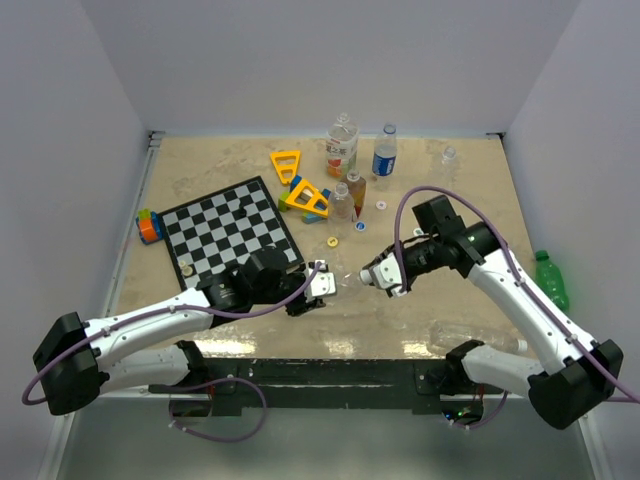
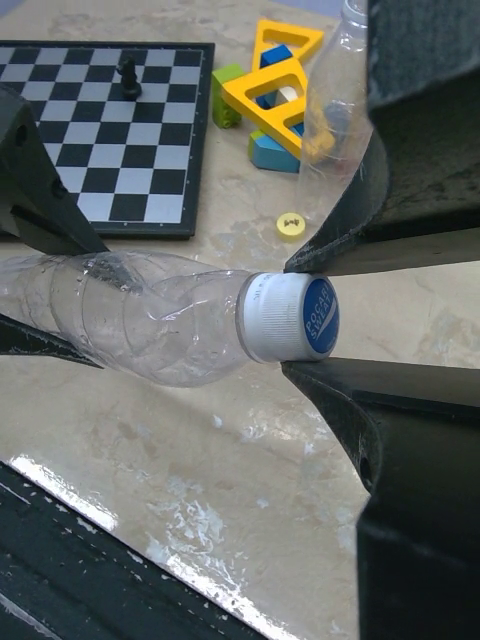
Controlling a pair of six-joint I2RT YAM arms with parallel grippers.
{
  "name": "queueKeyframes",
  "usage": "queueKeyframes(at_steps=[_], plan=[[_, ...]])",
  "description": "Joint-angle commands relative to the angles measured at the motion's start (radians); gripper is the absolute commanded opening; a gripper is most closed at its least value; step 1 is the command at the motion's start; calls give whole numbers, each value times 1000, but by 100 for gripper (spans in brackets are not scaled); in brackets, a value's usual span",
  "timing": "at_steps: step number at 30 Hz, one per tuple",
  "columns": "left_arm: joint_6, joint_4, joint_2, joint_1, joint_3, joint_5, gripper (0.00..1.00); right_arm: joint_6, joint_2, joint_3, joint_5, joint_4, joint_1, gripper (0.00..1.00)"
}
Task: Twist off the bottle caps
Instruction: Unscrew the bottle cap from the plastic bottle.
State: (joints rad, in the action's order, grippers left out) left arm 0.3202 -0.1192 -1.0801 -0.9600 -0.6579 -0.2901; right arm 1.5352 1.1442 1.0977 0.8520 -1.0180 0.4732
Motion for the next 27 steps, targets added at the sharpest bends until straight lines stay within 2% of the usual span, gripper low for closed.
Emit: queueKeyframes(at_steps=[1, 5, 7, 8, 10, 12, 14, 17, 21, 27], plan=[[42, -8, 31, 13, 21, -124, 0, 68, -73, -47, -71, 88, -7, 2], [40, -8, 16, 18, 18, -118, 0, 19, -78, -64, -22, 76, -7, 5], [40, -8, 6, 18, 15, -113, 0, -33, -78, -71, 5, 81, -7, 11], [39, -8, 5, 18, 14, -109, 0, -61, -83, -71, 15, 87, -7, 18], [36, -7, 0, 18, 14, -103, 0, -163, -101, -76, 24, 133, -7, 39], [31, -7, 5, 18, 12, -93, 0, -233, -118, -73, 21, 156, -7, 66], [28, -4, 11, 18, 15, -87, 0, -311, -130, -64, 7, 170, -7, 75], [22, -2, 22, 18, 17, -77, 0, -394, -132, -45, -28, 161, -8, 79], [16, 0, 20, 18, 14, -64, 0, -406, -143, -42, -59, 96, -18, 81], [6, 0, 22, 18, 7, -31, 0, -464, -167, -26, -76, 125, -102, 82]])
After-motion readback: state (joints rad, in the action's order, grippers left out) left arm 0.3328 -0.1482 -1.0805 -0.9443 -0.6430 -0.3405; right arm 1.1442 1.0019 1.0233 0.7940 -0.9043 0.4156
